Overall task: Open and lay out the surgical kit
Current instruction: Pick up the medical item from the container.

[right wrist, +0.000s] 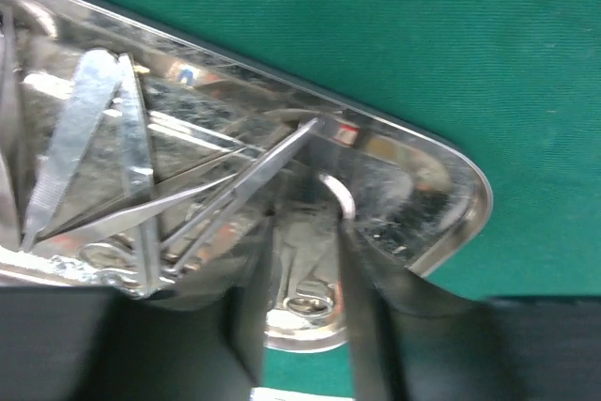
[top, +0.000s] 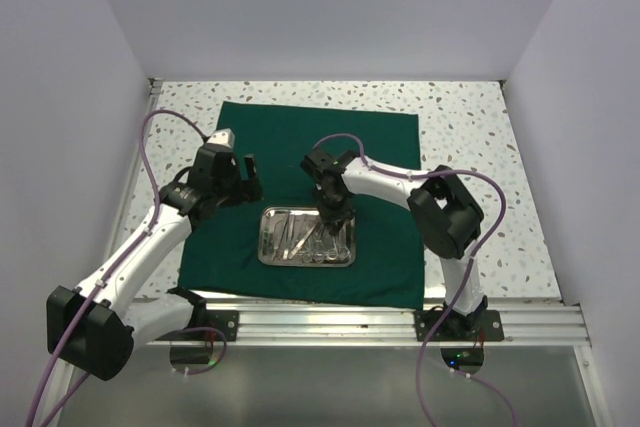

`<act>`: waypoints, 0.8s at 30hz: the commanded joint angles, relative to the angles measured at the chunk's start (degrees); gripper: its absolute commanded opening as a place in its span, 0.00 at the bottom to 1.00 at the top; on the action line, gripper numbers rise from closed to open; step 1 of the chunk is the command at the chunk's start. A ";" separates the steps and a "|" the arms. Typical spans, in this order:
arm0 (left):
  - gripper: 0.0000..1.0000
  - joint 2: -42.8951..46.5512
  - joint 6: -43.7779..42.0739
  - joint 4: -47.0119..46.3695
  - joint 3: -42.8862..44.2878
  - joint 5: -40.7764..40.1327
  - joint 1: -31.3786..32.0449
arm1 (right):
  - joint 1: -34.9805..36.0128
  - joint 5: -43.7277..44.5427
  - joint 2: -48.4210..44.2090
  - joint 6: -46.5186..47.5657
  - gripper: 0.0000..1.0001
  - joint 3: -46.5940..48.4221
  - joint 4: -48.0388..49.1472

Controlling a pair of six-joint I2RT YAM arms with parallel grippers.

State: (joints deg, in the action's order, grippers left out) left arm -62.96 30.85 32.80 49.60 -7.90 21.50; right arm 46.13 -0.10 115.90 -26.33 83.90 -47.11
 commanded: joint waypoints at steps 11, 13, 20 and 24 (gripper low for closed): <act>0.94 1.79 -3.25 2.01 1.90 -0.10 -0.05 | 0.45 3.79 4.69 1.63 0.00 0.12 4.67; 0.94 1.18 -3.69 2.18 2.34 0.86 -0.05 | 0.45 4.49 3.56 1.89 0.00 1.17 3.96; 0.92 -2.33 -7.03 0.96 5.94 3.77 0.12 | -0.25 8.97 -2.95 2.86 0.00 10.75 -4.65; 0.87 -6.73 -8.52 0.08 7.08 7.18 0.65 | -2.53 10.29 -3.22 3.82 0.00 19.45 -7.55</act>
State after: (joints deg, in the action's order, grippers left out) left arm -66.76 25.15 34.76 54.30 -4.43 21.61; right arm 45.52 6.92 116.62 -24.21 96.75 -52.34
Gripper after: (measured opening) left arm 0.891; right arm 0.155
